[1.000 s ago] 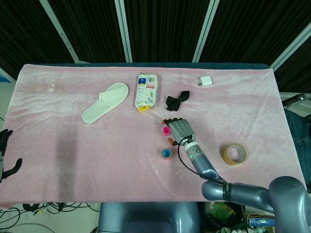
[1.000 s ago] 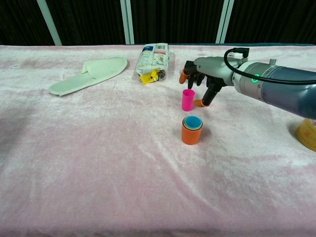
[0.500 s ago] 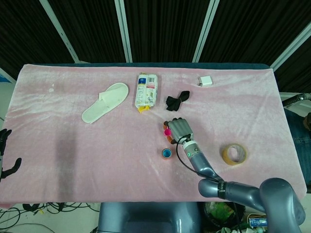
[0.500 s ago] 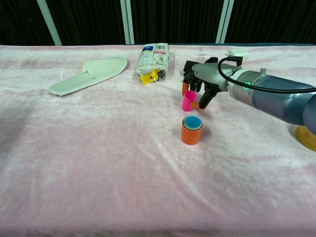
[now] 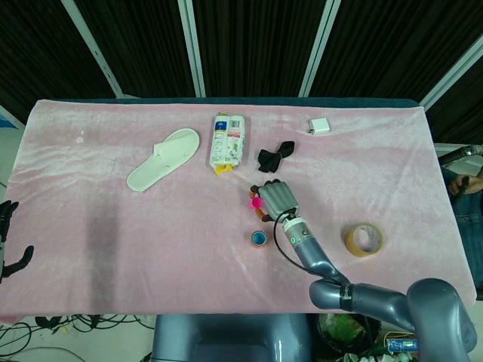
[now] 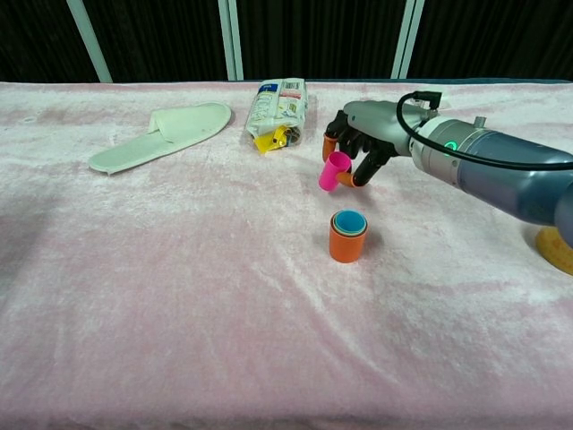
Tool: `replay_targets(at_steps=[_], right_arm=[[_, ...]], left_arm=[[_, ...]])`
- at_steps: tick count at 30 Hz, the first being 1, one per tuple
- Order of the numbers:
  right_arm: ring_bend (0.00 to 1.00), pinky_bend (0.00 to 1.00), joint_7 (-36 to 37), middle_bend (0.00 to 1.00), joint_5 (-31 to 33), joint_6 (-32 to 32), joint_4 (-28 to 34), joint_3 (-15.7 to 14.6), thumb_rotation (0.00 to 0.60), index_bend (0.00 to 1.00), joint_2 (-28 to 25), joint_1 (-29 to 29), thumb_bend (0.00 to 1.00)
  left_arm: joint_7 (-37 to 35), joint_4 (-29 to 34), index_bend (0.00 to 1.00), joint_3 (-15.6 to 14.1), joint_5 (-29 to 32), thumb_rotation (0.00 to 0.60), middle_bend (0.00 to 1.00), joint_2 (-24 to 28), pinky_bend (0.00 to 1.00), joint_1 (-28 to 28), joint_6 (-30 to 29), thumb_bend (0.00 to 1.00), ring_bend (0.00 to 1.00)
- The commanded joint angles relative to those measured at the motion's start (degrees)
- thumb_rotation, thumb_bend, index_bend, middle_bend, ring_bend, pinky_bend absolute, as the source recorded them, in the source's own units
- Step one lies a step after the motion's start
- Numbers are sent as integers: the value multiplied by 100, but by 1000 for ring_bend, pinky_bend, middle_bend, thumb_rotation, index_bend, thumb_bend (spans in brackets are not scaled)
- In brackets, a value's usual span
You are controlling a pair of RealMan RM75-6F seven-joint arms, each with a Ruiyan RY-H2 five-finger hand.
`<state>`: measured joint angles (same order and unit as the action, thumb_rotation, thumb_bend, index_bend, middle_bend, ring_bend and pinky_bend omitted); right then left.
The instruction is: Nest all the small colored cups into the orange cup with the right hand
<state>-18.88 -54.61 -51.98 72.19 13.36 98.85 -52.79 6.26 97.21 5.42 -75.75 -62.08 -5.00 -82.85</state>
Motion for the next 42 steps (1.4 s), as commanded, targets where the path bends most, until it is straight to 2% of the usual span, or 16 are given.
replay_targets(at_steps=[1, 9, 12, 18, 28, 42], right_arm=[[352, 286, -284, 529, 5, -206, 716, 56, 600, 549, -449, 102, 395], [352, 286, -905, 526, 190, -682, 2478, -13, 600, 549, -1332, 371, 395], [352, 286, -1153, 523, 152, -848, 2980, -141, 600, 549, -1551, 451, 395], [352, 286, -1471, 523, -41, -1116, 3600, -409, 600, 553, -1776, 600, 394], [352, 286, -1646, 523, -67, -1143, 3667, -705, 600, 554, -1665, 696, 395], [352, 286, -1575, 523, -90, -1064, 3169, -772, 600, 554, -1339, 737, 395]], left_arm=[[-5, 2, 70, -1, -1, 600, 57, 0, 7, -1, 3, 342, 0], [16, 10, 70, -25, -43, 600, 57, -11, 8, -5, 8, 342, 0], [11, 10, 69, -17, -35, 600, 57, -14, 8, -3, -1, 342, 0], [25, 7, 69, -26, -48, 600, 57, -17, 8, -1, -5, 342, 0], [51, 2, 69, -27, -52, 600, 57, -28, 8, -3, -11, 341, 0], [95, -9, 69, -21, -29, 600, 57, -34, 8, -11, -1, 342, 0]])
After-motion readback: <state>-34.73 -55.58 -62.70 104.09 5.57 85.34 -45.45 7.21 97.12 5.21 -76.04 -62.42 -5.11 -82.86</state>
